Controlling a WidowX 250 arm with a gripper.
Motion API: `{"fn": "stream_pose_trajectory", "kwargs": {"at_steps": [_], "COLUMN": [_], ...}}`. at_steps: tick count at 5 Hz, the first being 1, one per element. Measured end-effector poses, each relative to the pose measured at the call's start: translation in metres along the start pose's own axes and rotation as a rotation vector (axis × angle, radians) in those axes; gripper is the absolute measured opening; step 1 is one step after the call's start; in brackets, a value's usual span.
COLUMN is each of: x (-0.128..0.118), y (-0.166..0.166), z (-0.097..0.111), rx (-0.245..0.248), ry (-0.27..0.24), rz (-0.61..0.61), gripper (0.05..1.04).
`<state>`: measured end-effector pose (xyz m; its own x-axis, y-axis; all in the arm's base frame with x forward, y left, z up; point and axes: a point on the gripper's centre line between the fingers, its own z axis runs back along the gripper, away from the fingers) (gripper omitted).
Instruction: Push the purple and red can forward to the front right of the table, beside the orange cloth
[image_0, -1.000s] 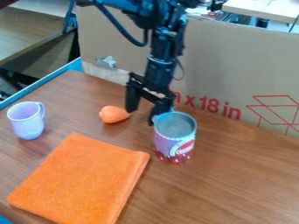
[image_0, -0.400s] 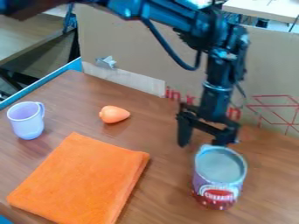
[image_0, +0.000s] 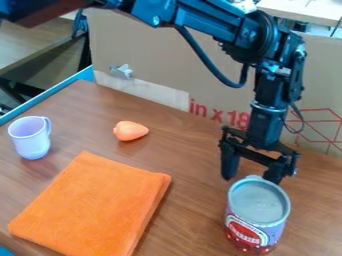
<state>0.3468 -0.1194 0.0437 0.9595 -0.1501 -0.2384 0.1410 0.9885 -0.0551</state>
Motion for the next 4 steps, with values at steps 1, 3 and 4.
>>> {"fn": "stream_pose_trajectory", "kwargs": {"at_steps": [1, 3, 4], "x": [-0.007, -0.033, -0.046], "y": [0.004, 0.068, 0.098], "z": [0.019, 0.067, 0.074], "rx": [0.018, 0.043, 0.069], "ry": [-0.040, -0.110, -0.105], "rz": [0.026, 0.114, 0.084], "gripper": [1.001, 1.001, 1.001]}}
